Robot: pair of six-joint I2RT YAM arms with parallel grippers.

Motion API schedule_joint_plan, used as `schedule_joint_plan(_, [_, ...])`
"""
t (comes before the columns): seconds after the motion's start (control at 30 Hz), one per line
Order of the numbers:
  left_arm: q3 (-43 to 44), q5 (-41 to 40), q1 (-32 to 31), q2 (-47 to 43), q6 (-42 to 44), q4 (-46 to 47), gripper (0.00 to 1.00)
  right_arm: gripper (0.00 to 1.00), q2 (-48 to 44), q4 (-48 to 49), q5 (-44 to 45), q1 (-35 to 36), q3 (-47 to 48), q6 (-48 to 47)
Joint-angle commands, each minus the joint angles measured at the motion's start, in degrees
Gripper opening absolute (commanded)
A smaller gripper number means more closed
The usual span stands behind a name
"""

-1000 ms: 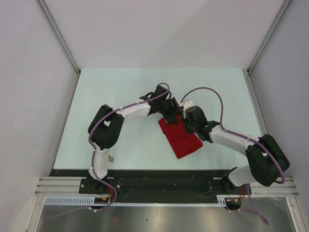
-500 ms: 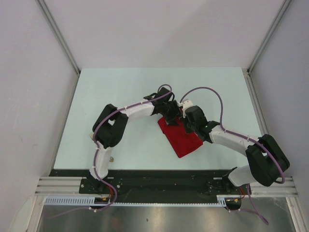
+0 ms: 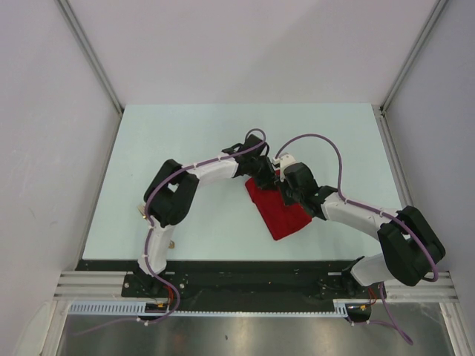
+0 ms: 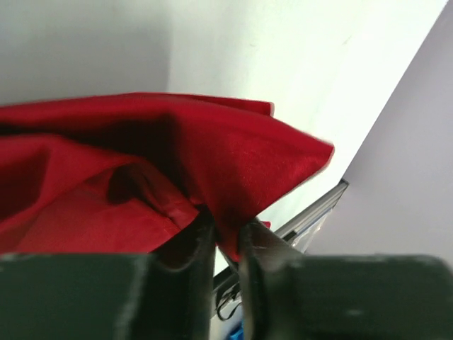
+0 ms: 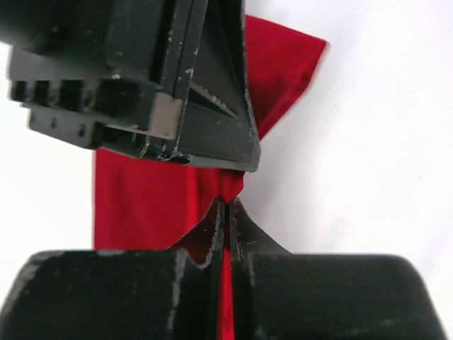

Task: Fold the napkin into a case and place the utensils inside
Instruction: Pick up the 2/3-rectangle-folded napkin from the center of the board, then fold the 2/3-rectangle-folded napkin at the center of the board.

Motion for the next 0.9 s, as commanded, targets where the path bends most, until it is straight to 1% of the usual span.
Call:
schedule_joint_plan(0.0, [-0.72, 1.09, -0.31, -0.84, 3.14, 4.85, 0.15, 0.03, -1.63, 0.70, -3.53, 0.12, 0.63, 2.10])
schedule_joint_plan(0.03, [-1.17, 1.45, -0.31, -1.19, 3.23, 5.48, 0.07, 0.07, -2.06, 0.08, -4.24, -0.23, 0.81, 3.67])
schedule_joint_plan(0.07, [-2.21, 1.71, -0.40, -1.36, 3.41, 6.10, 0.03, 0.16, -3.11, -0.97, -5.03, -0.58, 0.98, 4.30])
schedule_joint_plan(0.1, [-2.66, 2.50, -0.31, -1.63, 4.11, 7.84, 0.00, 0.20, -3.82, -1.50, -6.87, -1.02, 0.90, 5.44])
schedule_joint_plan(0.13, [-3.01, 2.68, -0.31, -1.72, 4.46, 7.95, 0.00, 0.24, -4.69, -2.03, -8.36, -2.76, 1.07, 7.36])
schedule_joint_plan(0.17, [-3.71, 3.20, -0.31, -1.98, 4.81, 8.12, 0.00, 0.31, -5.92, -3.86, -10.64, -4.00, 1.42, 8.25])
schedule_joint_plan(0.2, [-4.07, 4.34, -0.31, -2.07, 5.17, 9.26, 0.00, 0.35, -6.63, -5.01, -13.71, -5.05, 1.95, 8.87])
schedule_joint_plan(0.23, [-4.33, 4.79, -0.23, -2.16, 5.43, 9.44, 0.00, 0.39, -7.33, -6.33, -14.87, -6.20, 2.56, 9.31])
schedule_joint_plan(0.27, [-4.77, 5.14, -0.22, -2.33, 5.69, 9.27, 0.00, 0.47, -8.65, -8.25, -15.84, -7.95, 2.65, 9.23])
schedule_joint_plan(0.33, [-5.56, 6.11, -0.14, -2.59, 6.05, 10.23, 0.00, 0.55, -9.53, -9.85, -19.53, -9.80, 1.96, 9.05])
schedule_joint_plan(0.4, [-6.79, 7.07, -0.14, -2.77, 5.61, 11.98, 0.00, 0.58, -10.58, -9.33, -24.52, -12.62, 0.64, 10.36])
schedule_joint_plan(0.47, [-7.41, 9.53, -0.14, -2.69, 5.35, 13.74, 0.00, 0.62, -11.47, -6.53, -26.48, -13.50, -2.34, 11.77])
schedule_joint_plan(0.57, [-8.20, 10.94, -0.05, -2.95, 5.61, 14.89, 0.00, 0.65, -12.35, -2.66, -28.93, -13.77, -5.60, 14.49])
schedule_joint_plan(0.7, [-9.43, 13.31, 0.83, -3.39, 6.31, 16.30, 0.00, 0.67, -12.88, 2.35, -29.91, -14.03, -9.47, 16.87])
schedule_joint_plan(0.87, [-10.92, 14.54, 1.62, -3.74, 6.75, 17.00, 0.00, 0.68, -12.26, 2.19, -27.46, -14.20, -10.88, 17.57])
